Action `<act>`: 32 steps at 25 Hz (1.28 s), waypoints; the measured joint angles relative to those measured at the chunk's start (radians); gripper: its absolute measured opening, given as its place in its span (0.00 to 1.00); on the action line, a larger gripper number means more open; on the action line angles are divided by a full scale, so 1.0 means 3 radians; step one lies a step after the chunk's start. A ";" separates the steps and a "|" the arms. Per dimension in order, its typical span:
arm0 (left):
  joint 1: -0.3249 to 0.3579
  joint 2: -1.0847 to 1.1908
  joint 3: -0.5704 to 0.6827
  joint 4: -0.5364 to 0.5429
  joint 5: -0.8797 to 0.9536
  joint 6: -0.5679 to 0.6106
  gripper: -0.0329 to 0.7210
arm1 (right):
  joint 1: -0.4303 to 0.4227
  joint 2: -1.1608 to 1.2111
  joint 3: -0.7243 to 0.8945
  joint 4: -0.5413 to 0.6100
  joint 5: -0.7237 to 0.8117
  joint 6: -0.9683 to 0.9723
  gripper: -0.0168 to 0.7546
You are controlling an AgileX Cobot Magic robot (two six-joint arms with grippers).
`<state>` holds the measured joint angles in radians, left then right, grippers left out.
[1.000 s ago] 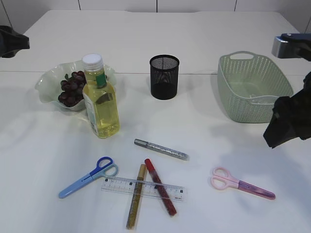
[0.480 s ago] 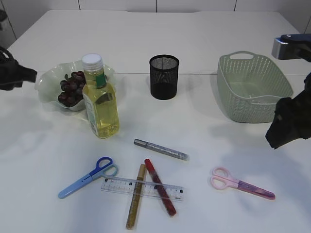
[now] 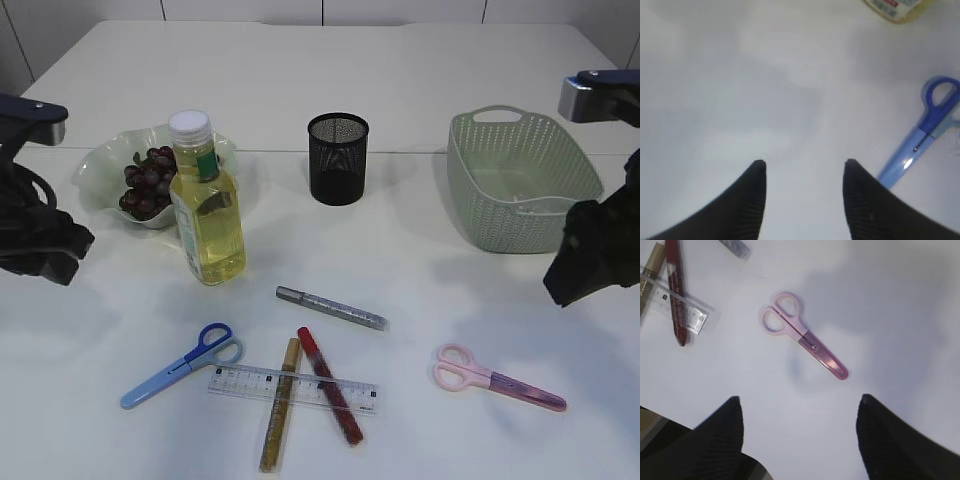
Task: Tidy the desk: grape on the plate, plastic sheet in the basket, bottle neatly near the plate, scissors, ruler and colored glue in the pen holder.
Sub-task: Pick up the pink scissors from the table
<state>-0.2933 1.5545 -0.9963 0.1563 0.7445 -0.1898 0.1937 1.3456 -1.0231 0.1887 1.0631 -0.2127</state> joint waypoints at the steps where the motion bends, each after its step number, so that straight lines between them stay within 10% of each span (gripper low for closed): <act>1: 0.0000 0.0000 0.0000 -0.0075 0.0060 0.0023 0.56 | 0.0000 0.0000 0.0000 0.0017 0.0000 0.0000 0.73; 13: 0.0000 -0.0314 0.0000 -0.0883 0.0784 0.0835 0.69 | 0.0000 0.0000 0.0000 0.0426 -0.0019 0.0000 0.73; 32: 0.0000 -0.0557 0.0000 -0.1192 0.0972 0.1001 0.69 | 0.0340 0.0041 0.0000 0.0267 0.0030 0.0131 0.73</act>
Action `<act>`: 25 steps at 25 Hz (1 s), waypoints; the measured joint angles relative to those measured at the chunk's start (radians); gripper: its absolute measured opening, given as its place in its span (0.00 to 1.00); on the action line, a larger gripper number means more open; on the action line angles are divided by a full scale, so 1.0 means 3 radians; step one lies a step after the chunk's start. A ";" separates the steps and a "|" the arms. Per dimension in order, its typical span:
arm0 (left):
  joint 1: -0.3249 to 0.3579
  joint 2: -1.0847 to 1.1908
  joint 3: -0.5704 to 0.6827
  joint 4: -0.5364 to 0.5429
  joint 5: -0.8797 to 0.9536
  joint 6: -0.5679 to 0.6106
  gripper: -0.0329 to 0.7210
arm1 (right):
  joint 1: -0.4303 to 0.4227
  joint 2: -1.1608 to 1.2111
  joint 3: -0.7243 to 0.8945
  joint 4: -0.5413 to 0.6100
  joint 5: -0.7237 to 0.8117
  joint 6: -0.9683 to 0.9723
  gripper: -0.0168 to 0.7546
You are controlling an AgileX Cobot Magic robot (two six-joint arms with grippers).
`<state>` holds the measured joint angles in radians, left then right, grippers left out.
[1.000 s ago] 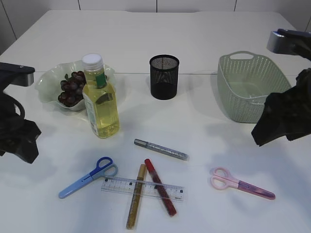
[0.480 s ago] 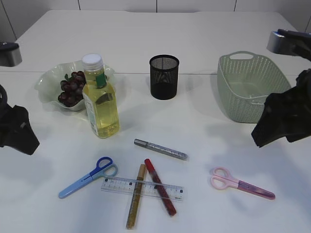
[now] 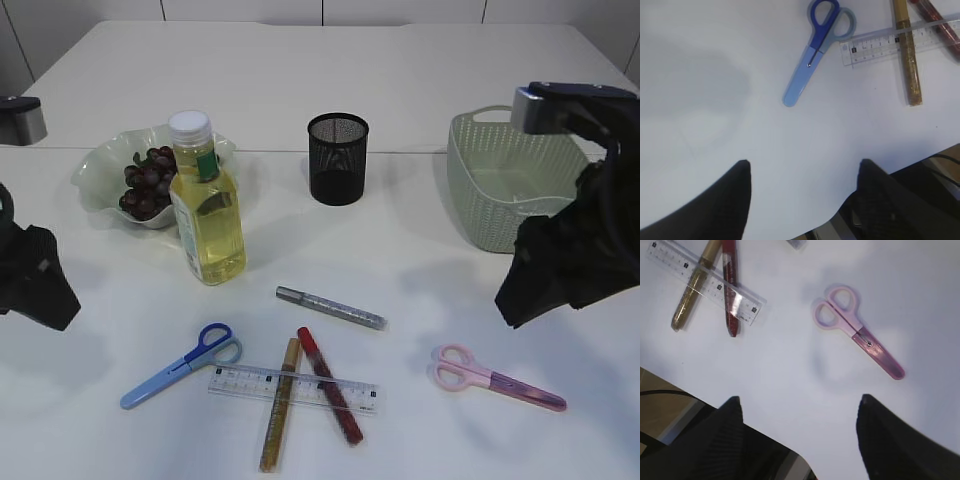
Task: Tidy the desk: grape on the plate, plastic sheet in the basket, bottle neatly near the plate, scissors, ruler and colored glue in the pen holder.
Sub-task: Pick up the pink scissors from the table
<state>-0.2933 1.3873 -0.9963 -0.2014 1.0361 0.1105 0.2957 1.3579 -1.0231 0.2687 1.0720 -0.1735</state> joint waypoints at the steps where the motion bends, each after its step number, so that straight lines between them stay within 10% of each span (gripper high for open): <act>1: 0.0000 0.0000 0.0000 -0.0023 0.0000 0.0000 0.69 | 0.0000 0.0029 0.0000 -0.0022 0.0000 0.0000 0.73; 25: 0.0000 0.0000 0.0000 -0.0183 -0.0078 0.0005 0.61 | 0.0349 0.1250 -0.0020 -0.0864 -0.0650 -0.1294 0.64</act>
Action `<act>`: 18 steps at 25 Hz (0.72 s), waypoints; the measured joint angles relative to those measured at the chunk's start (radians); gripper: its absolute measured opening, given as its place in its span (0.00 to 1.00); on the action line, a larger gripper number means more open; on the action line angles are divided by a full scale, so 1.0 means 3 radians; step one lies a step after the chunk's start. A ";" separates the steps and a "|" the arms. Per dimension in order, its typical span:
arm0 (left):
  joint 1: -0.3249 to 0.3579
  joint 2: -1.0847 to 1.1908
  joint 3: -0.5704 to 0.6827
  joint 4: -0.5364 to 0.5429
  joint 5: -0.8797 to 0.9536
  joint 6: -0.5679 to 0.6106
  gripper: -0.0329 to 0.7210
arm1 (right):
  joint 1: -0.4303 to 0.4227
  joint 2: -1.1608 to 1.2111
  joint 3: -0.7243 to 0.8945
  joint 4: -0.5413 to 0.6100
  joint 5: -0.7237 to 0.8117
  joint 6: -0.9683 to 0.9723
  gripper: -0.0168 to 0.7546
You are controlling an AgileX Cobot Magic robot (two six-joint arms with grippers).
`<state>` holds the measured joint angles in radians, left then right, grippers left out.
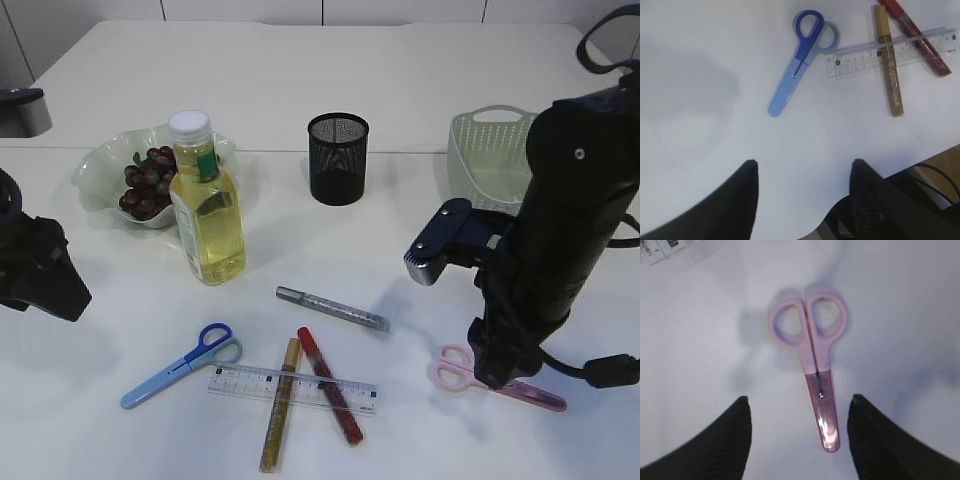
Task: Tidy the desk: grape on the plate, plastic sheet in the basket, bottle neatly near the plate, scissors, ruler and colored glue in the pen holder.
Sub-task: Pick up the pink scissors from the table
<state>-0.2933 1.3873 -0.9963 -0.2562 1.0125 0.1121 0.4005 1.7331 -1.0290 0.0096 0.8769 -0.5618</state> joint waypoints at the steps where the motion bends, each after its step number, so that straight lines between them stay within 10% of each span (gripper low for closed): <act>1: 0.0000 0.0000 0.0000 0.0000 0.0000 0.0000 0.61 | 0.0000 0.0059 -0.0002 0.0000 -0.0009 -0.0032 0.64; 18: 0.0000 0.0000 0.0000 0.0000 -0.0007 0.0000 0.61 | 0.0000 0.0408 -0.0007 -0.0134 -0.0301 -0.0105 0.64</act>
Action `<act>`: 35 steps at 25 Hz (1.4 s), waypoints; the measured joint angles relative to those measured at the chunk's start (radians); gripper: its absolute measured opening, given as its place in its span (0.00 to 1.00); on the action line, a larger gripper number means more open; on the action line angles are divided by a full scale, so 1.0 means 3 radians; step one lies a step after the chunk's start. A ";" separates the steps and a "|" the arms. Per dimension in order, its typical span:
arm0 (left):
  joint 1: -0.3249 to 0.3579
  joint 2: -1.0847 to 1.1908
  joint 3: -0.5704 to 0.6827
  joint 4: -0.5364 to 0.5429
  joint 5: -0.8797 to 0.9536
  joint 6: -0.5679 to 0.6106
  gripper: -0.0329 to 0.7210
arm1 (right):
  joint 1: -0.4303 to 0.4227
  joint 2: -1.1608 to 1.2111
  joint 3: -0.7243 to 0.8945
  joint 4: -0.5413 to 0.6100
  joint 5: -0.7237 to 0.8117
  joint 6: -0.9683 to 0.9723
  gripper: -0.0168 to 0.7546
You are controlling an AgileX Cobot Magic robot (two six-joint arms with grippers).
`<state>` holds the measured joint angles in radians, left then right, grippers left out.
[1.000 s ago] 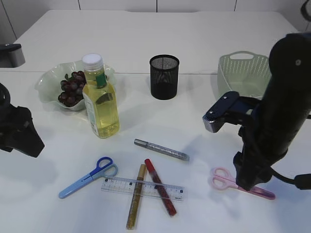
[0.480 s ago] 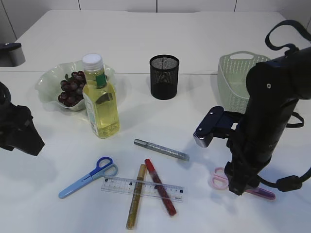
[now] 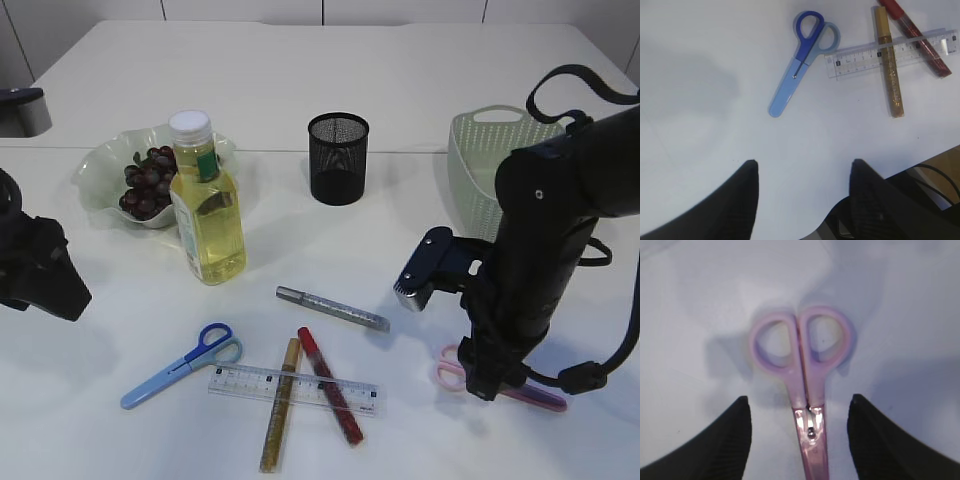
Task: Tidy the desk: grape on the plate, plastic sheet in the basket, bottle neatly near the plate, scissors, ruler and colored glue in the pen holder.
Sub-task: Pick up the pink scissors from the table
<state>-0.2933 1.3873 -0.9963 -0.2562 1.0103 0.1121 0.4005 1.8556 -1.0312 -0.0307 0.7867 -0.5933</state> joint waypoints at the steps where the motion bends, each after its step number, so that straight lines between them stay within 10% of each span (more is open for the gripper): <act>1: 0.0000 0.0000 0.0000 0.0000 0.0000 0.0000 0.61 | 0.0000 0.0015 0.0000 -0.0009 -0.0022 -0.0008 0.64; 21: 0.0000 0.0000 0.0000 0.0000 0.0000 0.0000 0.60 | 0.0000 0.0221 -0.0001 -0.0018 -0.0087 -0.0019 0.63; 35: 0.0000 0.0000 0.0000 0.0000 0.0000 0.0000 0.60 | 0.0000 0.0221 -0.0007 -0.0012 -0.0175 -0.0039 0.33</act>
<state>-0.2933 1.3873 -0.9963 -0.2562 1.0103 0.1121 0.4005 1.9219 -1.0333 -0.0344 0.7343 -0.6050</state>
